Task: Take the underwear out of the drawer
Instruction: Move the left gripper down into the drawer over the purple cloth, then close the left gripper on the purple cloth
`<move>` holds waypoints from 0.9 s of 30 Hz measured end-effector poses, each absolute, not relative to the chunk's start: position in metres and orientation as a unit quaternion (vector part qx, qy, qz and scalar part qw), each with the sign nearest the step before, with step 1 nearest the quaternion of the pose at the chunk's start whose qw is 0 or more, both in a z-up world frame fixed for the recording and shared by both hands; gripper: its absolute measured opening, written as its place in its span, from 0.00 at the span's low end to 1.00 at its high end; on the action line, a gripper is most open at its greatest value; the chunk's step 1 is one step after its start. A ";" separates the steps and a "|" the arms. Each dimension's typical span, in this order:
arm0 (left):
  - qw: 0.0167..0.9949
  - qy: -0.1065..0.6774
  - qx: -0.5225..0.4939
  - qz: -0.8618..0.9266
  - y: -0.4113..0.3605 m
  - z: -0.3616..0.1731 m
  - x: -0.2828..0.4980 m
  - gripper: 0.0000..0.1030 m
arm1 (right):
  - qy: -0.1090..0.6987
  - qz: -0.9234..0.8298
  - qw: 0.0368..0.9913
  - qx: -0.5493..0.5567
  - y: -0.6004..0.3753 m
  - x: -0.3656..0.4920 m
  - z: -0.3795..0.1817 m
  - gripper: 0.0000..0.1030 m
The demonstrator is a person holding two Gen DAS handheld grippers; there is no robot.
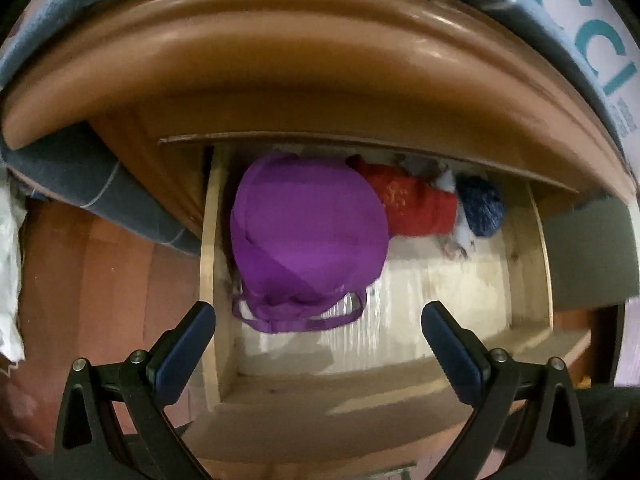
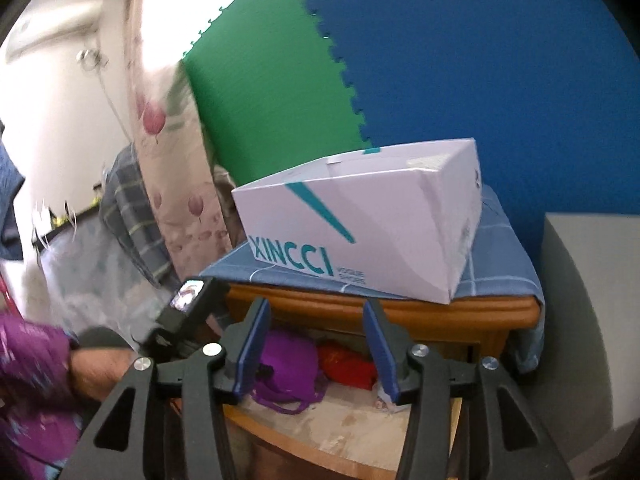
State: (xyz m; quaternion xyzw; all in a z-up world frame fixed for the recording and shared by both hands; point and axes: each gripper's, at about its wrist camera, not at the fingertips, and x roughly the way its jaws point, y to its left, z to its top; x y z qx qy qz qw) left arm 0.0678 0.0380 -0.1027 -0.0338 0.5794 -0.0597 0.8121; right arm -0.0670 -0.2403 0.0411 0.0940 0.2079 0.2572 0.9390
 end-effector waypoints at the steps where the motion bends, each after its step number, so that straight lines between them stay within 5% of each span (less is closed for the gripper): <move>1: 0.814 0.578 -0.022 -0.052 0.033 -0.104 0.068 0.99 | 0.208 0.258 0.938 0.099 -0.242 -0.067 0.042 0.48; 20: 0.758 0.601 0.251 -0.041 -0.046 -0.155 0.072 0.99 | 0.271 0.278 0.907 0.160 -0.260 -0.058 0.027 0.50; 27: 0.736 0.625 0.250 -0.069 -0.046 -0.165 0.078 0.98 | 0.290 0.292 0.897 0.162 -0.254 -0.054 0.022 0.50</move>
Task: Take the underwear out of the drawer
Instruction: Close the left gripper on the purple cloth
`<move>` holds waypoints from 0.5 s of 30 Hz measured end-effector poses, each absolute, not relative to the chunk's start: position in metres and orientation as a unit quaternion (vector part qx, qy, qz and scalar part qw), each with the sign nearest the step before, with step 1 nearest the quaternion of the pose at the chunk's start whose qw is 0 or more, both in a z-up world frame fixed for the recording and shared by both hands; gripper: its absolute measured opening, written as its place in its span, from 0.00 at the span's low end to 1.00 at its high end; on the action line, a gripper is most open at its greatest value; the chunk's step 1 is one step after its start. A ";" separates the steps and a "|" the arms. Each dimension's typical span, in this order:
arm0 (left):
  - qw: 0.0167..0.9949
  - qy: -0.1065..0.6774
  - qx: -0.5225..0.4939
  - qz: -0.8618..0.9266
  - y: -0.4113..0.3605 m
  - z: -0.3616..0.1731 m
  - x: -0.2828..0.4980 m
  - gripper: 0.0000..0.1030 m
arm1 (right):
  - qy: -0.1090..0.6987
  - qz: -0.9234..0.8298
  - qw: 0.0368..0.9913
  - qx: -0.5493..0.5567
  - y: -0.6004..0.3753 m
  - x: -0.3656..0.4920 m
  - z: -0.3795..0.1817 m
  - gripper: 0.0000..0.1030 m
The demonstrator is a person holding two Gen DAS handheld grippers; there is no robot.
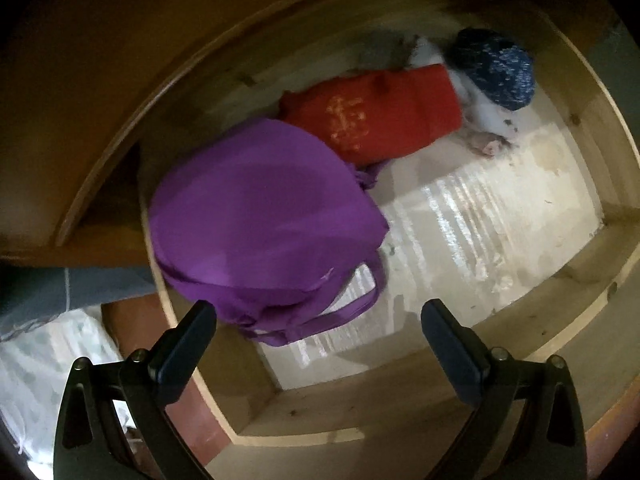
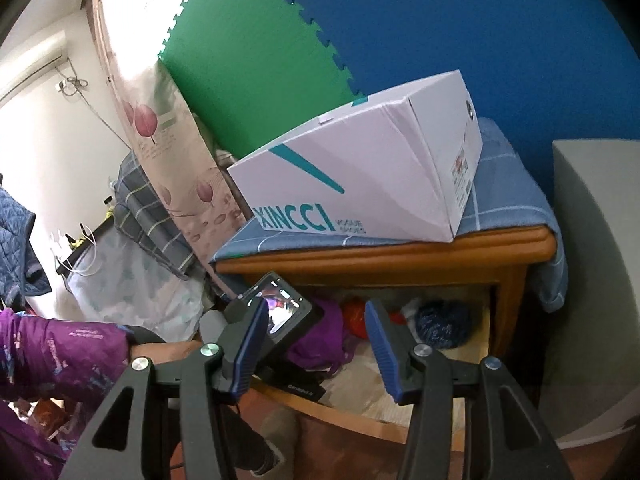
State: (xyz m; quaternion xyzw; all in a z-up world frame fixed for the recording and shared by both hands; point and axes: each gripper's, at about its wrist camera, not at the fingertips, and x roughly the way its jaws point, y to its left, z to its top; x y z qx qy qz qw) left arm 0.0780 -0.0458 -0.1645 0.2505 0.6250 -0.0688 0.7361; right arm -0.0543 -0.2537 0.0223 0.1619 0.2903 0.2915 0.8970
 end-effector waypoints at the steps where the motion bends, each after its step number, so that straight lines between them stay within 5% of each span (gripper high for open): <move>1: 0.737 0.624 0.248 -0.076 -0.045 -0.164 0.078 0.96 | 0.291 0.292 0.896 0.164 -0.254 -0.054 0.022 0.50; 10: 0.728 0.630 0.248 -0.105 -0.048 -0.166 0.080 0.88 | 0.313 0.299 0.887 0.164 -0.246 -0.050 0.015 0.50; 15: 0.704 0.654 0.269 -0.075 -0.052 -0.182 0.089 1.00 | 0.330 0.301 0.877 0.175 -0.244 -0.043 0.011 0.50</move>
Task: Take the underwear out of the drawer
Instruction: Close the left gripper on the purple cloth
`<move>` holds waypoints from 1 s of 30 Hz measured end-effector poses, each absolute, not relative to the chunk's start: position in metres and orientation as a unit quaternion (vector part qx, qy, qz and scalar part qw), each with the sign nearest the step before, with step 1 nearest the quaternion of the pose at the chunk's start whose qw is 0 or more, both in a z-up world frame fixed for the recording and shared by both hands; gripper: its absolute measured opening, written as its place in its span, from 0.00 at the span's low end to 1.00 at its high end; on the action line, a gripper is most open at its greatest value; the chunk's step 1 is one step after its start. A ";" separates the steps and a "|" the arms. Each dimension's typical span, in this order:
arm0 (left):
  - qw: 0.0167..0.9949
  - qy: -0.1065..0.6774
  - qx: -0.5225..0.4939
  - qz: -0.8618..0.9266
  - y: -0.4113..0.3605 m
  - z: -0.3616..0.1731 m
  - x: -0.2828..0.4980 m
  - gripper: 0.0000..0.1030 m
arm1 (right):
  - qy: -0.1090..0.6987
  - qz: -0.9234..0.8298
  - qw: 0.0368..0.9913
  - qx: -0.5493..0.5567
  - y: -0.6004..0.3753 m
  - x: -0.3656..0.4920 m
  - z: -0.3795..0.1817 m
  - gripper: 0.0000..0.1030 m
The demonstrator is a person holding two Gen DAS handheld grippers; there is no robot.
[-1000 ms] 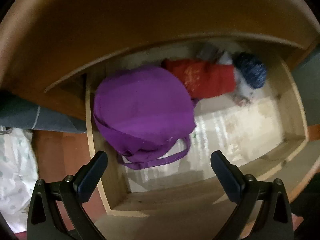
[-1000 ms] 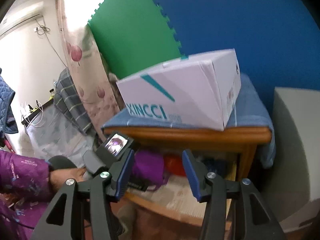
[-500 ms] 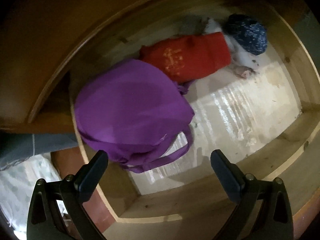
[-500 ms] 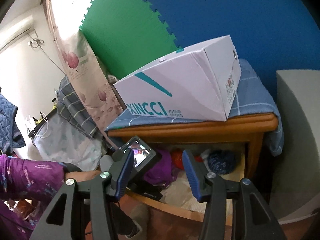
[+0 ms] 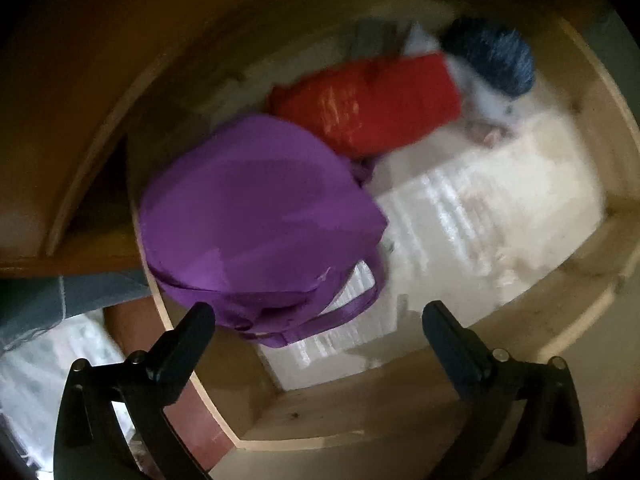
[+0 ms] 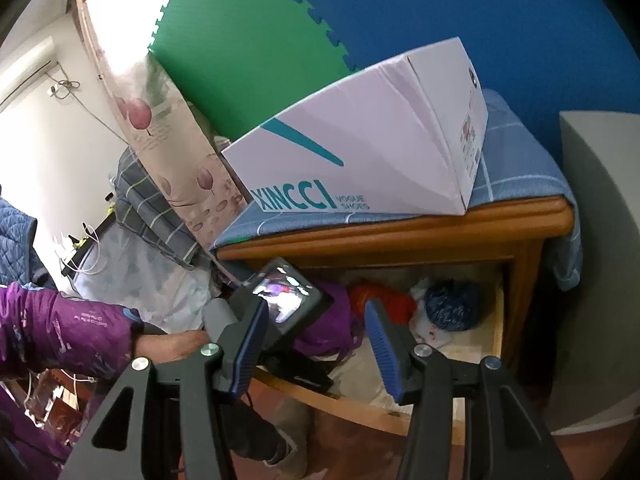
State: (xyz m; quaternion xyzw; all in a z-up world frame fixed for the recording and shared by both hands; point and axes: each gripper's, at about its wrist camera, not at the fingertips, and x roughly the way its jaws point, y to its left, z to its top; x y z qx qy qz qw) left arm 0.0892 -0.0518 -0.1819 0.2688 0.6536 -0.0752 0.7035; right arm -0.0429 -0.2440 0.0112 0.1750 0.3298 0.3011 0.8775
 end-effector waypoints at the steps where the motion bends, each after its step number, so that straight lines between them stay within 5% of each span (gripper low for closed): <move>1: 0.678 0.680 0.263 -0.092 -0.052 -0.193 0.094 1.00 | 0.331 0.303 0.877 0.175 -0.243 -0.042 0.011 0.50; 4: 0.647 0.714 0.254 -0.085 -0.048 -0.205 0.106 0.98 | 0.333 0.311 0.876 0.159 -0.235 -0.043 0.011 0.50; 9: 0.660 0.657 0.353 -0.095 -0.058 -0.198 0.108 0.99 | 0.358 0.314 0.864 0.162 -0.229 -0.039 0.002 0.50; 13: 0.635 0.690 0.329 -0.110 -0.048 -0.205 0.125 0.99 | 0.368 0.313 0.858 0.173 -0.228 -0.033 -0.002 0.50; 22: 0.641 0.633 0.383 -0.205 -0.055 -0.213 0.129 0.98 | 0.407 0.325 0.836 0.173 -0.213 -0.025 -0.016 0.50; 24: 0.641 0.621 0.398 -0.212 -0.057 -0.217 0.129 0.74 | 0.415 0.325 0.832 0.172 -0.210 -0.022 -0.019 0.50; 25: 0.642 0.608 0.424 -0.196 -0.057 -0.221 0.127 0.44 | 0.418 0.324 0.831 0.171 -0.208 -0.021 -0.020 0.50; 26: 0.646 0.593 0.443 -0.186 -0.057 -0.222 0.125 0.26 | 0.419 0.323 0.831 0.169 -0.207 -0.021 -0.021 0.50; 30: 0.652 0.595 0.412 -0.226 -0.063 -0.209 0.125 0.07 | 0.422 0.316 0.831 0.176 -0.207 -0.019 -0.022 0.50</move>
